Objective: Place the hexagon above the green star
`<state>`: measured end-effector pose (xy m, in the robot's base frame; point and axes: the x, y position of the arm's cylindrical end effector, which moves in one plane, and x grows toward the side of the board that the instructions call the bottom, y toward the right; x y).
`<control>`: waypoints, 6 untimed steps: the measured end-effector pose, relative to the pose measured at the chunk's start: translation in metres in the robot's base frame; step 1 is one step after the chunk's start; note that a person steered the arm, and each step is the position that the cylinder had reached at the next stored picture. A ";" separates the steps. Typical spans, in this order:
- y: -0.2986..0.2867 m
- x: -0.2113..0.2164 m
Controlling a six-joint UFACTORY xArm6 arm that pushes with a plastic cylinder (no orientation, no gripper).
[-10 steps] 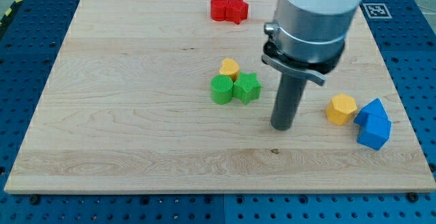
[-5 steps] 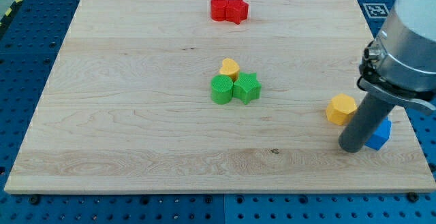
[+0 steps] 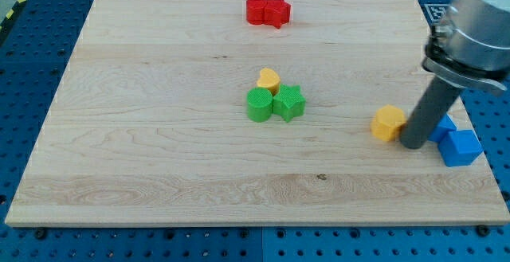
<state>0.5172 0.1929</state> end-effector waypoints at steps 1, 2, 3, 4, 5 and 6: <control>-0.016 -0.007; -0.029 -0.015; -0.029 -0.018; -0.024 -0.021; -0.035 -0.044; -0.053 -0.050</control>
<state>0.4668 0.1402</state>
